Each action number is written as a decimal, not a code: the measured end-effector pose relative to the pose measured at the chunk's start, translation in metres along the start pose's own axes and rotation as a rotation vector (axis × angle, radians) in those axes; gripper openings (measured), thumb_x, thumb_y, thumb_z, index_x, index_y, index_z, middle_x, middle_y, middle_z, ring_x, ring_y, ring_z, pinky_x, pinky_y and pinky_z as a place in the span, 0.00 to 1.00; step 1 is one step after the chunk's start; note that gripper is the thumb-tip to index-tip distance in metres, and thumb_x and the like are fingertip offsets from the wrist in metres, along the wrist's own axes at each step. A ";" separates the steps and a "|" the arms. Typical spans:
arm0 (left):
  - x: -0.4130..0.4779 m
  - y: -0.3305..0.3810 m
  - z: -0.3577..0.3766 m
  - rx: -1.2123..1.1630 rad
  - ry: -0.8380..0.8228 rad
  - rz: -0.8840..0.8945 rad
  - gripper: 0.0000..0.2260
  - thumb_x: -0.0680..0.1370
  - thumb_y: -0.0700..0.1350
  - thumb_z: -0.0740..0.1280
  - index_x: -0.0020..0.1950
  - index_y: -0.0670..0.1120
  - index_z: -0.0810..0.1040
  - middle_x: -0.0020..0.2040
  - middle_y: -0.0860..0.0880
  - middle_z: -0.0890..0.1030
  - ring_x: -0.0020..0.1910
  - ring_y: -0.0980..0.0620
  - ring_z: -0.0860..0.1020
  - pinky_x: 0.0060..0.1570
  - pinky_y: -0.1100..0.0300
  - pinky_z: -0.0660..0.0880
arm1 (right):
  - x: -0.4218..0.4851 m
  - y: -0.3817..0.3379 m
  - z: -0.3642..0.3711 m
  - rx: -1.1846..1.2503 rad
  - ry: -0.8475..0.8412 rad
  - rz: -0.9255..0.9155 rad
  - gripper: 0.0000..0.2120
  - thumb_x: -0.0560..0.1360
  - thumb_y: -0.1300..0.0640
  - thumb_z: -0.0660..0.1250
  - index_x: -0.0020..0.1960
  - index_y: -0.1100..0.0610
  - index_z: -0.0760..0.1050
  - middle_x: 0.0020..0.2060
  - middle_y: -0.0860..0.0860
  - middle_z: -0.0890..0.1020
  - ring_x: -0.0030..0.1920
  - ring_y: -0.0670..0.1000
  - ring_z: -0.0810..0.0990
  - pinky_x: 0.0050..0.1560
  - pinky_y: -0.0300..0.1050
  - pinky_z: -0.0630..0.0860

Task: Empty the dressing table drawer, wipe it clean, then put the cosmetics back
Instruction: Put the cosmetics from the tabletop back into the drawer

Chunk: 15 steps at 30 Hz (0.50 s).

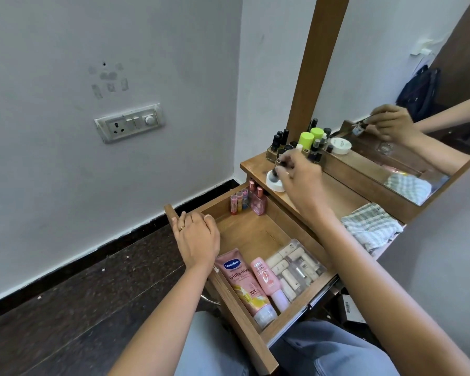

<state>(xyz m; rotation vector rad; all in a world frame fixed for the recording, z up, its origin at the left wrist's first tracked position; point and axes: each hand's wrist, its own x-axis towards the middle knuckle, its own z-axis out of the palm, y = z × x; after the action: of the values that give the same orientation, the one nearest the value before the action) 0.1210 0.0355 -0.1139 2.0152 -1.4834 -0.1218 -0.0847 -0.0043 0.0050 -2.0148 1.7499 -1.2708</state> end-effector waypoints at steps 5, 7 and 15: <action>0.000 0.001 -0.001 -0.013 -0.006 -0.009 0.19 0.81 0.47 0.53 0.56 0.39 0.80 0.59 0.42 0.81 0.69 0.44 0.70 0.75 0.49 0.53 | -0.019 0.008 0.057 -0.114 -0.280 0.088 0.04 0.75 0.59 0.65 0.50 0.54 0.73 0.38 0.50 0.82 0.37 0.50 0.81 0.40 0.48 0.79; 0.000 0.002 -0.001 -0.008 -0.016 -0.014 0.19 0.82 0.48 0.52 0.57 0.40 0.80 0.59 0.42 0.81 0.70 0.45 0.69 0.75 0.49 0.53 | -0.020 0.011 0.074 -0.230 -0.344 0.089 0.05 0.74 0.60 0.64 0.50 0.56 0.74 0.41 0.53 0.83 0.41 0.54 0.81 0.41 0.48 0.78; 0.000 0.002 -0.004 0.001 -0.029 -0.017 0.20 0.82 0.48 0.51 0.60 0.40 0.79 0.61 0.43 0.80 0.70 0.46 0.69 0.76 0.49 0.52 | -0.015 0.032 0.111 -0.429 -0.420 0.072 0.06 0.77 0.60 0.63 0.52 0.60 0.75 0.46 0.57 0.81 0.47 0.59 0.80 0.41 0.47 0.74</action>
<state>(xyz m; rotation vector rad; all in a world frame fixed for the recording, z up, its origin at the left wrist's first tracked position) 0.1206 0.0373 -0.1095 2.0352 -1.4845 -0.1581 -0.0298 -0.0426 -0.0908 -2.1958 1.9655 -0.4189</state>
